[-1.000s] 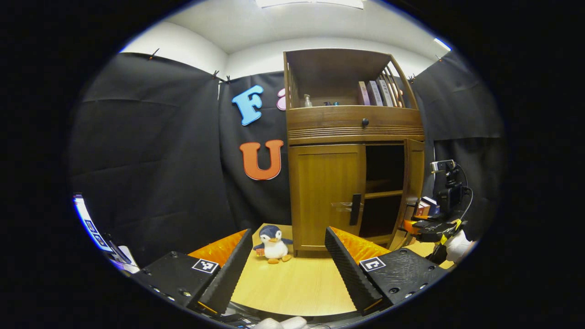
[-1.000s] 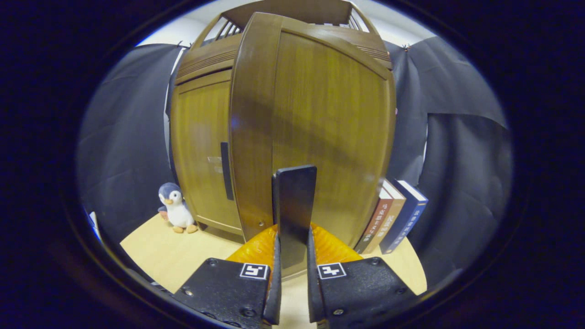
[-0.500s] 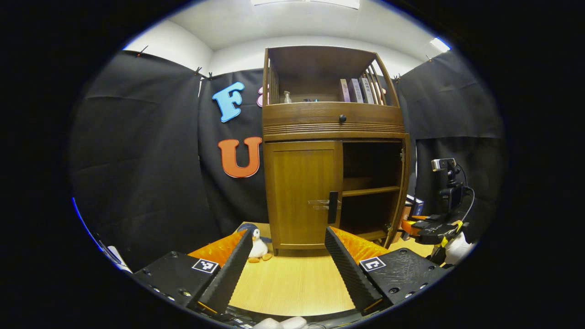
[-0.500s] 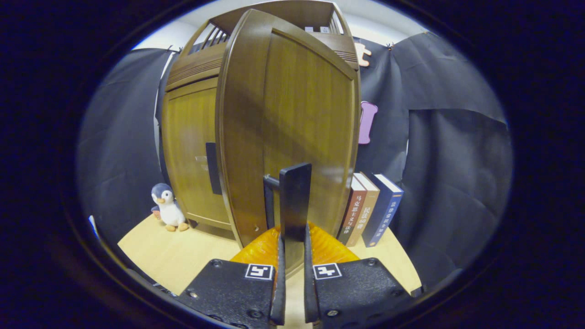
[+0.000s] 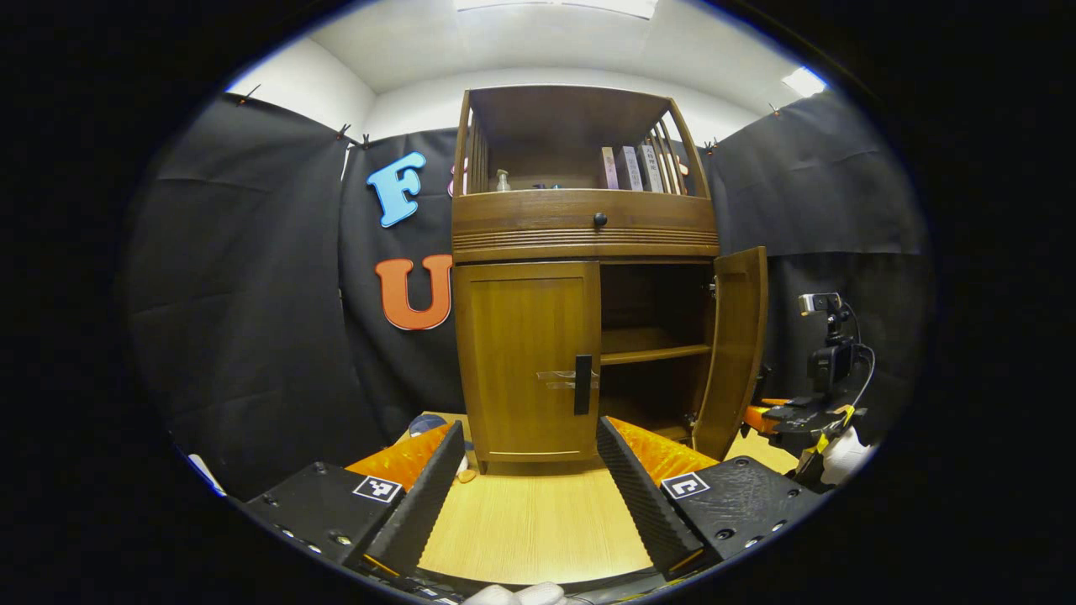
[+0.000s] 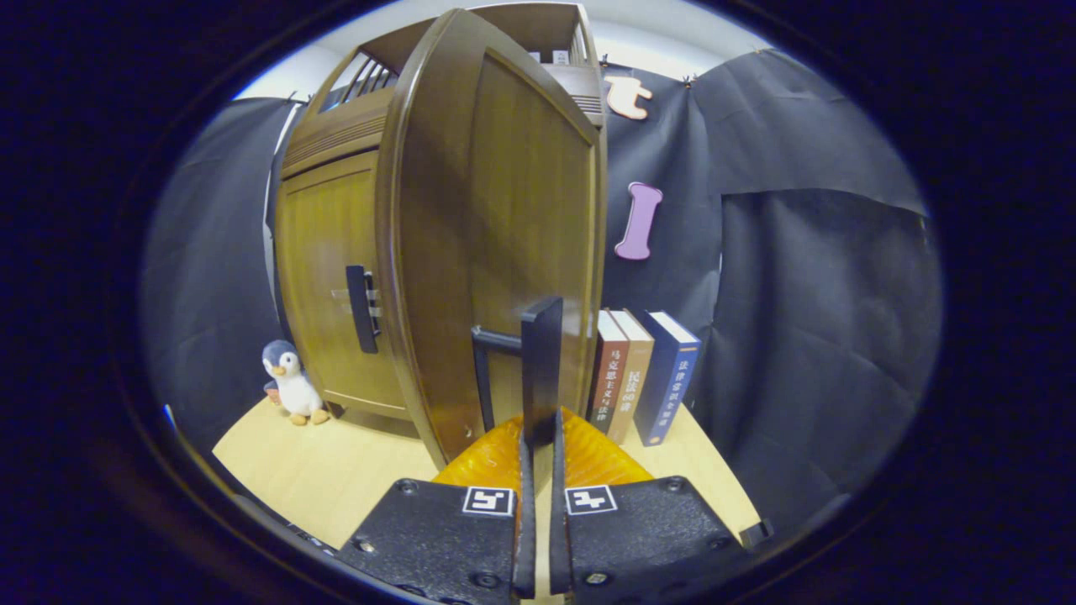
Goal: Open the right door of the double-door shoe cabinet with the right hand, and open the left door with the left hand.
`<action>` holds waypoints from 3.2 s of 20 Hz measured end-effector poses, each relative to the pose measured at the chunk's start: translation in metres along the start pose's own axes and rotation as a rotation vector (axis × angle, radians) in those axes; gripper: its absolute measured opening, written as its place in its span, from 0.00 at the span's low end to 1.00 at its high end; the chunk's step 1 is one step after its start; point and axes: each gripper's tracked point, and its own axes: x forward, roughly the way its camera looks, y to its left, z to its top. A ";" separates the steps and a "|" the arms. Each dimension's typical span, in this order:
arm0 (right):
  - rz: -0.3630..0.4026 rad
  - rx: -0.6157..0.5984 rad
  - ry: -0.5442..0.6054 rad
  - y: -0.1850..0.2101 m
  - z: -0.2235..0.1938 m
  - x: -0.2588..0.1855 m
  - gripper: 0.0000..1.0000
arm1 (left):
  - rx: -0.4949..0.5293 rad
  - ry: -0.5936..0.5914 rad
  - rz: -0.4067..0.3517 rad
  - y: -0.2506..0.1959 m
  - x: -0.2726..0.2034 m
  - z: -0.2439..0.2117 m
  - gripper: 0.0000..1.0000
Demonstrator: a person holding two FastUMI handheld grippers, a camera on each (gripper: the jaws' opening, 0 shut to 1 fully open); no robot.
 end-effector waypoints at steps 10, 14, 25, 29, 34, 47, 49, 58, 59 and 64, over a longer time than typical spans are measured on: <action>-0.025 -0.035 0.019 -0.059 0.002 -0.002 0.04 | 0.001 -0.003 -0.049 -0.042 0.023 0.006 0.96; 0.040 0.011 0.025 -0.076 0.003 0.002 0.04 | -0.002 0.008 -0.034 -0.056 0.033 0.004 0.96; 0.220 -0.009 0.063 -0.127 0.008 0.011 0.04 | -0.009 0.016 0.063 -0.096 0.060 0.009 1.00; 0.267 -0.090 0.059 -0.128 0.009 0.011 0.04 | -0.006 0.001 0.079 -0.106 0.061 0.016 0.96; 0.231 -0.074 0.058 -0.136 0.011 -0.003 0.08 | 0.014 -0.002 0.069 -0.100 0.063 0.016 0.96; -0.068 0.030 -0.130 -0.081 0.082 -0.115 0.99 | 0.062 -0.031 -0.005 -0.028 0.092 0.016 0.96; -0.063 0.067 -0.147 -0.054 0.087 -0.119 0.99 | 0.063 -0.027 -0.011 -0.019 0.098 0.009 0.96; -0.109 0.139 -0.124 0.015 0.083 -0.103 0.99 | 0.010 -0.061 -0.063 -0.031 0.180 -0.011 0.96; -0.119 0.135 -0.124 0.018 0.085 -0.103 0.99 | 0.005 -0.064 -0.078 -0.039 0.192 -0.014 0.96; -0.157 0.109 -0.110 0.025 0.095 -0.109 0.99 | -0.027 -0.032 -0.105 -0.062 0.273 -0.046 0.96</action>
